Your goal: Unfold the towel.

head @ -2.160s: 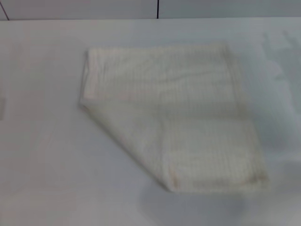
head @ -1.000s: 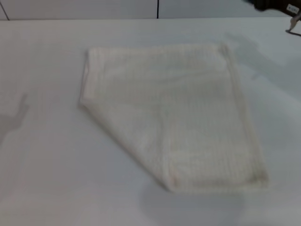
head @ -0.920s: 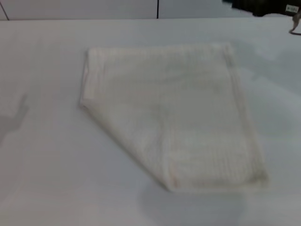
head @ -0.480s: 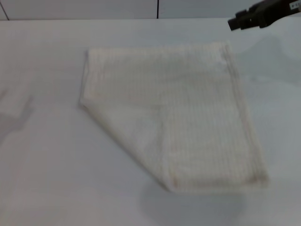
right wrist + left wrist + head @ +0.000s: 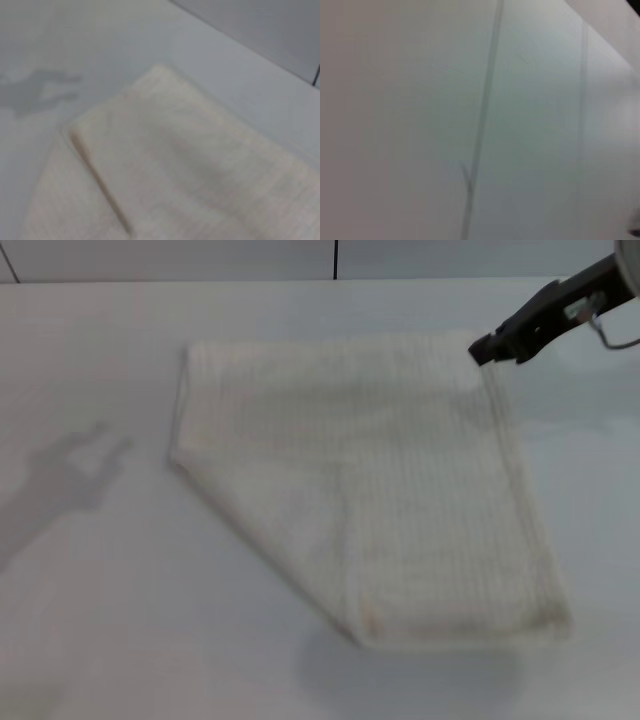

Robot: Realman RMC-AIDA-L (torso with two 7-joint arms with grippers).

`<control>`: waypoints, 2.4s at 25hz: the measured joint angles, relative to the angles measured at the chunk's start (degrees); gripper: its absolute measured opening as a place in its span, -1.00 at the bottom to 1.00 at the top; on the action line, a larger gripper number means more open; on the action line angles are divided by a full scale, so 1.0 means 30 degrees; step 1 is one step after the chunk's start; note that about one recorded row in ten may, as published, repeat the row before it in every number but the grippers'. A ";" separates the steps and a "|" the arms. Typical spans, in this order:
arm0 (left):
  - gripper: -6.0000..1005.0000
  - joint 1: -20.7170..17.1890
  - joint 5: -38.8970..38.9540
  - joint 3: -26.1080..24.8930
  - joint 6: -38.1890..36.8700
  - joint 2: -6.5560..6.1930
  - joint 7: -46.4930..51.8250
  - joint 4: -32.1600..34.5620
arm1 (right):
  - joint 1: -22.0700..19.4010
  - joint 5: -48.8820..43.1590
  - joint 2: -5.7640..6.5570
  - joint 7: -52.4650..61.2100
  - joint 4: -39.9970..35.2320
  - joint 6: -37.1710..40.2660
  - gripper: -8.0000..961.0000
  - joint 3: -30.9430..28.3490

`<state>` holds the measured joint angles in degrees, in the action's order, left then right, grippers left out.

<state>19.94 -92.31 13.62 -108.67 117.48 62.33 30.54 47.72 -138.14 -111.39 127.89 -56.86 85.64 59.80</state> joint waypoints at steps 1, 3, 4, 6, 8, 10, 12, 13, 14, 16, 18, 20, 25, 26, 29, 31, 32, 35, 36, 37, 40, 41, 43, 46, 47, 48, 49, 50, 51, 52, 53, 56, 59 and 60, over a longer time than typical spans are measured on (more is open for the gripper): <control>-0.05 0.0050 -0.0003 0.0455 0.0013 -0.0015 0.0434 0.0478 | -0.0056 -0.0009 -0.0102 -0.0001 0.0050 -0.0136 -0.92 0.0125; -0.23 0.0289 0.0002 0.2606 0.0233 -0.0340 0.2178 0.2191 | -0.0198 -0.0030 -0.0271 -0.0031 0.0138 -0.0467 -0.99 0.0232; -0.32 0.0289 0.0002 0.2606 0.0233 -0.0340 0.2178 0.2191 | -0.0198 -0.0030 -0.0271 -0.0031 0.0138 -0.0467 -0.99 0.0232; -0.50 0.0560 -0.0008 0.4058 0.0559 -0.0733 0.3560 0.2858 | -0.0355 -0.0042 -0.0408 -0.0077 0.0305 -0.0799 -0.99 0.0307; -0.69 0.0820 -0.0017 0.5935 0.0696 -0.1186 0.4481 0.3623 | -0.0559 -0.0061 -0.0554 -0.0089 0.0588 -0.1176 -0.99 0.0417; -0.75 0.0896 -0.0036 0.6506 0.0794 -0.1282 0.4736 0.3887 | -0.0583 -0.0063 -0.0569 -0.0093 0.0731 -0.1232 -0.99 0.0437; -0.81 0.1187 -0.0470 0.7870 0.1333 -0.1462 0.5821 0.4834 | -0.0603 -0.0068 -0.0581 -0.0106 0.1054 -0.1362 -0.99 0.0522; -0.84 0.1384 -0.1013 0.8093 0.1731 -0.1451 0.6530 0.5311 | -0.0605 -0.0086 -0.0581 -0.0107 0.1314 -0.1549 -0.99 0.0621; -0.87 0.1384 -0.1013 0.8093 0.1731 -0.1451 0.6530 0.5311 | -0.0605 -0.0086 -0.0581 -0.0107 0.1314 -0.1549 -0.99 0.0621; -0.93 0.2063 -0.2942 0.8216 0.2807 -0.1169 0.8041 0.6633 | -0.0605 -0.0146 -0.0581 -0.0108 0.1597 -0.1823 -0.99 0.0675; -0.99 0.2517 -0.4007 0.8260 0.3288 -0.0957 0.8714 0.7238 | -0.0540 -0.0411 -0.0597 -0.0108 0.2108 -0.2155 -0.99 0.0694; -0.96 0.2517 -0.4007 0.8260 0.3288 -0.0957 0.8714 0.7238 | -0.0488 -0.0500 -0.0608 -0.0107 0.2295 -0.2257 -0.99 0.0695; -0.88 0.4392 -0.8316 0.8516 0.4979 0.0021 1.0379 0.8555 | -0.0291 -0.0856 -0.0608 -0.0073 0.3199 -0.2762 -0.99 0.0715; -0.87 0.4392 -0.8316 0.8516 0.4979 0.0021 1.0379 0.8555 | -0.0265 -0.0862 -0.0608 -0.0053 0.3351 -0.2825 -0.99 0.0719; -0.79 0.5083 -0.9667 1.0253 0.6815 0.0302 1.0871 0.8345 | -0.0191 -0.1085 -0.0606 0.0043 0.3831 -0.3050 -0.99 0.0721; -0.69 0.5058 -0.9560 1.1344 0.7969 0.0329 1.1063 0.8202 | -0.0136 -0.1382 -0.0605 0.0148 0.4192 -0.3291 -0.99 0.0721; -0.63 0.5034 -0.9462 1.1748 0.8363 0.0342 1.1093 0.8150 | -0.0105 -0.1485 -0.0606 0.0183 0.4363 -0.3390 -0.99 0.0722; -0.48 0.4991 -0.9143 1.2379 0.9047 0.0363 1.1104 0.7914 | -0.0124 -0.1604 -0.0621 0.0256 0.4757 -0.3802 -0.99 0.0721; -0.43 0.4991 -0.8981 1.2433 0.9232 0.0363 1.1083 0.7749 | -0.0124 -0.1604 -0.0621 0.0256 0.4757 -0.3802 -0.99 0.0721; -0.38 0.4992 -0.8747 1.2443 0.9433 0.0363 1.1041 0.7547 | -0.0169 -0.1628 -0.0623 0.0285 0.4849 -0.4017 -0.99 0.0720; -0.27 0.5002 -0.8035 1.2443 1.0142 0.0364 1.0929 0.6828 | -0.0238 -0.1721 -0.0628 0.0325 0.5242 -0.4650 -0.99 0.0719; -0.27 0.5002 -0.7905 1.2443 1.0312 0.0363 1.0918 0.6644 | -0.0236 -0.1759 -0.0630 0.0326 0.5441 -0.4821 -0.99 0.0718; -0.27 0.5013 -0.7628 1.2438 1.0720 0.0362 1.0902 0.6253 | -0.0208 -0.1892 -0.0641 0.0331 0.5766 -0.4994 -0.99 0.0719; -0.27 0.4995 -0.7356 1.2433 1.0938 0.0361 1.0799 0.5851 | -0.0207 -0.2059 -0.0683 0.0335 0.5827 -0.5086 -0.99 0.0719; -0.27 0.4985 -0.7271 1.2431 1.0977 0.0361 1.0765 0.5742 | -0.0218 -0.2218 -0.0717 0.0345 0.5862 -0.5171 -0.99 0.0714; -0.27 0.4964 -0.7148 1.2426 1.1035 0.0362 1.0732 0.5537 | -0.0245 -0.2491 -0.0740 0.0394 0.5983 -0.5347 -0.99 0.0698; -0.27 0.4964 -0.7148 1.2426 1.1035 0.0362 1.0732 0.5537 | -0.0245 -0.2491 -0.0740 0.0394 0.5983 -0.5347 -0.99 0.0698; -0.27 0.4952 -0.7097 1.2427 1.1048 0.0361 1.0728 0.5443 | -0.0260 -0.2595 -0.0744 0.0432 0.6042 -0.5419 -0.99 0.0699; -0.27 0.4950 -0.7087 1.2432 1.1050 0.0361 1.0728 0.5422 | -0.0278 -0.2682 -0.0747 0.0494 0.6099 -0.5498 -0.99 0.0706; -0.27 0.4947 -0.7080 1.2452 1.1051 0.0361 1.0726 0.5382 | -0.0292 -0.2731 -0.0756 0.0550 0.6134 -0.5562 -0.99 0.0719; -0.27 0.4946 -0.7067 1.2518 1.1052 0.0361 1.0723 0.5281 | -0.0364 -0.2818 -0.0770 0.0605 0.6165 -0.5620 -0.99 0.0720; -0.27 0.4948 -0.7056 1.2549 1.1058 0.0361 1.0721 0.5227 | -0.0456 -0.2825 -0.0774 0.0611 0.6153 -0.5620 -0.99 0.0690; -0.27 0.4967 -0.7044 1.2564 1.1073 0.0361 1.0719 0.5151 | -0.0549 -0.2834 -0.0780 0.0612 0.6078 -0.5598 -0.99 0.0550; -0.27 0.5012 -0.7030 1.2570 1.1080 0.0361 1.0717 0.5005 | -0.0579 -0.2839 -0.0781 0.0613 0.6047 -0.5567 -0.99 0.0523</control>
<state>34.97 -113.40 51.33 -75.43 118.56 94.48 45.55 45.98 -146.66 -113.73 129.73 -38.72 68.94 61.37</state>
